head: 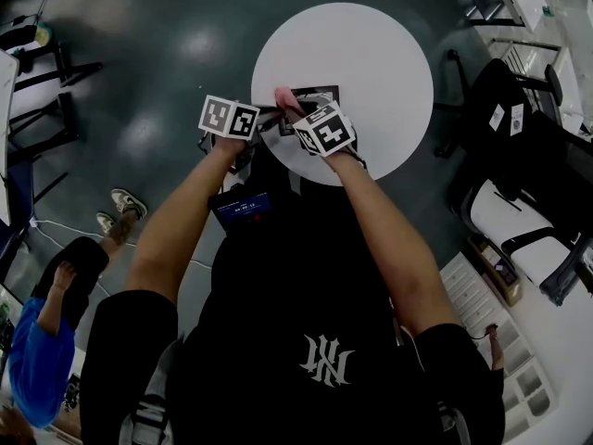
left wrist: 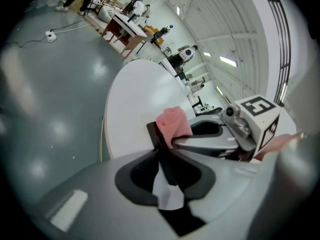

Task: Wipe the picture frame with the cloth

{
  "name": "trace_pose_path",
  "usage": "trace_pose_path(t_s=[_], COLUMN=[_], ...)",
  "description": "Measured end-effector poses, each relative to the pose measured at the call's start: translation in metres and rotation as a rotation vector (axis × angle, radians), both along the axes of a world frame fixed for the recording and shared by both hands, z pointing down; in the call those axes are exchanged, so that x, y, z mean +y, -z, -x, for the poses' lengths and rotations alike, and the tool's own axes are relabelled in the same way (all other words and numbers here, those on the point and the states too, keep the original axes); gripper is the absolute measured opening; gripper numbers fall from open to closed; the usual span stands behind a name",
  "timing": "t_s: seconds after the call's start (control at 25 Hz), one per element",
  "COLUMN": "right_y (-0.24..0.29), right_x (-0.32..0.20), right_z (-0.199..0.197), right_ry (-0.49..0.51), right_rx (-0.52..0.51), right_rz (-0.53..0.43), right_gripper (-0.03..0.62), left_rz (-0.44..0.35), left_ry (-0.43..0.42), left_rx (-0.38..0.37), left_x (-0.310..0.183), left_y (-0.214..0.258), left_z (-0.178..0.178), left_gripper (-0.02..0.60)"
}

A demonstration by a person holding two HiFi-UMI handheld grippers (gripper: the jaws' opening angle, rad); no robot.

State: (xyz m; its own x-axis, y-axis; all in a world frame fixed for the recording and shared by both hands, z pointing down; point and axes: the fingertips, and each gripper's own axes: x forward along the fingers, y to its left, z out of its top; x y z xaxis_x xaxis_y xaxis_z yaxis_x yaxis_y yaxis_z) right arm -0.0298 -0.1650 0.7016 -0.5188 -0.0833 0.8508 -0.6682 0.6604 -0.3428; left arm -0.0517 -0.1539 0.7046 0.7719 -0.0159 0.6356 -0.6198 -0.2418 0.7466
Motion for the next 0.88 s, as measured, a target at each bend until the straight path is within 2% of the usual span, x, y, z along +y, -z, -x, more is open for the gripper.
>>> trace_pose_path(t_s=[0.48,0.88], right_y=[-0.004,-0.001], right_x=[-0.008,-0.012], right_z=[-0.065,-0.091], right_ry=[-0.178,-0.233], right_rx=[0.118,0.208], right_rz=[-0.009,-0.038], right_gripper=[0.032,0.034], left_rz=[0.008,0.012], left_ry=[-0.012,-0.01], left_rx=[0.003,0.003], left_x=[0.002,0.001], left_y=[-0.001,-0.001], left_z=[-0.001,-0.001], left_gripper=[0.06,0.06])
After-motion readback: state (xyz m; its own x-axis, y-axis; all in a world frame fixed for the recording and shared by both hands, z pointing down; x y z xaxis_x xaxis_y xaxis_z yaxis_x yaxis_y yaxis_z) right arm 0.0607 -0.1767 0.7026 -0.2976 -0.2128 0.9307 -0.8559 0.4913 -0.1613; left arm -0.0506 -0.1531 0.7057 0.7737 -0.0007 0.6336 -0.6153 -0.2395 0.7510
